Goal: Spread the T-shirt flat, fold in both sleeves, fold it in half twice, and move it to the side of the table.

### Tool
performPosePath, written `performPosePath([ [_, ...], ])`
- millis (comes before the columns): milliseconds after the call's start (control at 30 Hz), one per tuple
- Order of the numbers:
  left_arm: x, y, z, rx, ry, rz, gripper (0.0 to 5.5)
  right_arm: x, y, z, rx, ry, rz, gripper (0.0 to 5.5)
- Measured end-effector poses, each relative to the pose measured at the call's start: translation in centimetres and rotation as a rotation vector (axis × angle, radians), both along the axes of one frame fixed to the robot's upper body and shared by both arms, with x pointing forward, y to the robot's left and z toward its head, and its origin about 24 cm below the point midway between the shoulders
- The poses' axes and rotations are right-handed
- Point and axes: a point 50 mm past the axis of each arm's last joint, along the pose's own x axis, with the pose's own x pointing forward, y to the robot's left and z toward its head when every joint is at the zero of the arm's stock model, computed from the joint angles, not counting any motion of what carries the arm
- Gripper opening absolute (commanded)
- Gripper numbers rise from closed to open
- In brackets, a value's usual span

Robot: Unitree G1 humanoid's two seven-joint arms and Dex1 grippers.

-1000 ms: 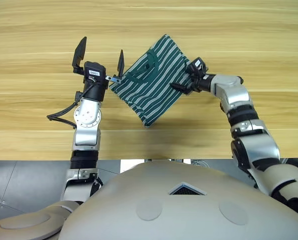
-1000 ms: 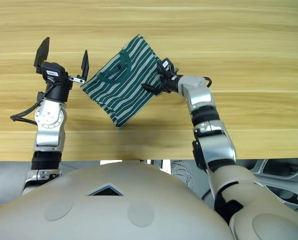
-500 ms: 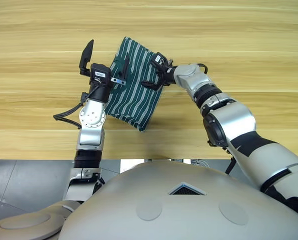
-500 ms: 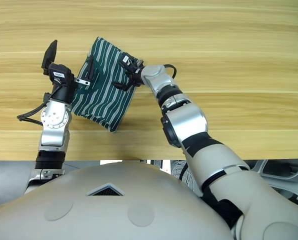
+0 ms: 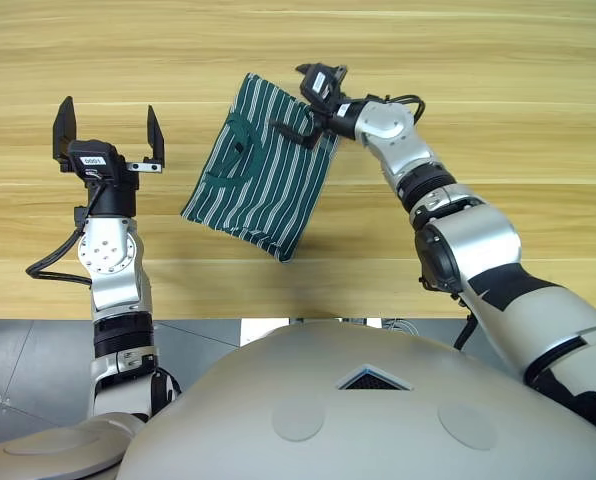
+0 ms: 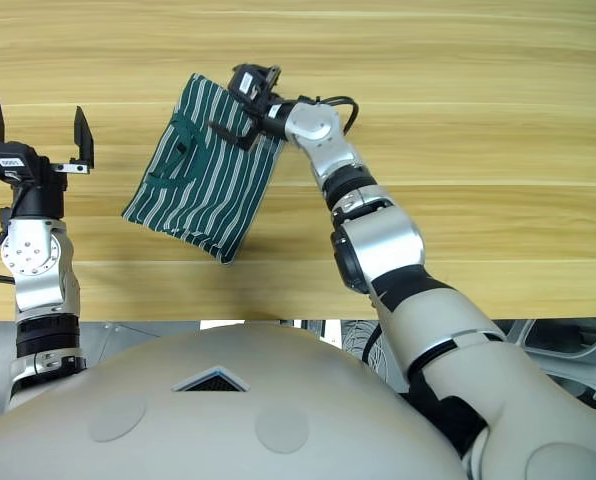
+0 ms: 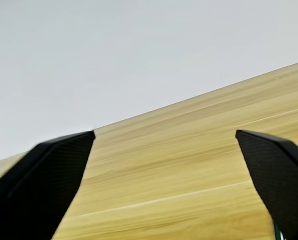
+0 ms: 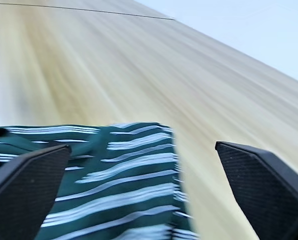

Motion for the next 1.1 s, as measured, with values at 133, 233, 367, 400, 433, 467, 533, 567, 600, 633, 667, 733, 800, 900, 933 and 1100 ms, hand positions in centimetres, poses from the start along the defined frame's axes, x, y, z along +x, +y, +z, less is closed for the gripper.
performPosePath([
  [133,0.2,-0.2,0.1,0.000,-0.007,-0.010,5.10,-3.4,2.1,-2.7,-0.010,0.132,0.157,5.40],
  [233,0.6,-0.3,0.4,-0.002,-0.019,-0.017,5.10,-4.0,2.6,-3.0,-0.051,0.149,0.204,5.40],
  [367,0.7,-0.5,0.4,-0.003,-0.024,-0.022,5.10,-6.4,3.2,-4.6,-0.129,0.188,0.335,5.40],
  [400,0.7,-0.5,0.4,-0.003,-0.024,-0.021,5.10,-7.0,3.0,-5.1,-0.166,0.186,0.376,5.40],
  [433,0.7,-0.5,0.4,-0.003,-0.025,-0.021,5.10,-7.3,2.5,-5.4,-0.194,0.186,0.403,5.40],
  [467,0.8,-0.6,0.5,-0.004,-0.027,-0.021,5.10,-7.4,1.8,-5.3,-0.210,0.160,0.438,5.40],
  [533,0.9,-0.6,0.5,-0.004,-0.030,-0.023,5.10,-7.5,0.4,-5.0,-0.263,0.093,0.521,5.40],
  [567,0.9,-0.6,0.6,-0.004,-0.031,-0.024,5.10,-7.5,-0.1,-4.9,-0.275,0.073,0.534,5.40],
  [600,1.0,-0.7,0.6,-0.004,-0.033,-0.025,5.10,-7.6,-0.9,-4.7,-0.299,0.033,0.566,5.40],
  [633,1.0,-0.7,0.6,-0.004,-0.034,-0.026,5.10,-7.6,-1.6,-4.6,-0.314,0.019,0.573,5.40],
  [667,1.0,-0.7,0.6,-0.004,-0.035,-0.026,5.10,-7.6,-2.4,-4.5,-0.331,0.005,0.585,5.40],
  [733,1.0,-0.7,0.7,-0.004,-0.035,-0.026,5.10,-7.5,-4.1,-4.1,-0.366,-0.001,0.603,5.40],
  [800,1.1,-0.7,0.7,-0.004,-0.036,-0.027,5.10,-7.2,-5.9,-3.9,-0.393,0.020,0.607,5.40],
  [900,1.1,-0.9,0.6,-0.004,-0.032,-0.037,5.10,-6.5,-9.3,-3.2,-0.428,0.065,0.562,5.40],
  [933,1.2,-1.1,0.5,-0.002,-0.029,-0.044,5.10,-6.3,-9.7,-3.0,-0.416,0.069,0.538,5.40],
  [1100,1.7,-2.4,0.5,0.005,-0.029,-0.095,5.10,-5.8,-7.5,0.7,-0.063,0.013,0.430,5.40],
])
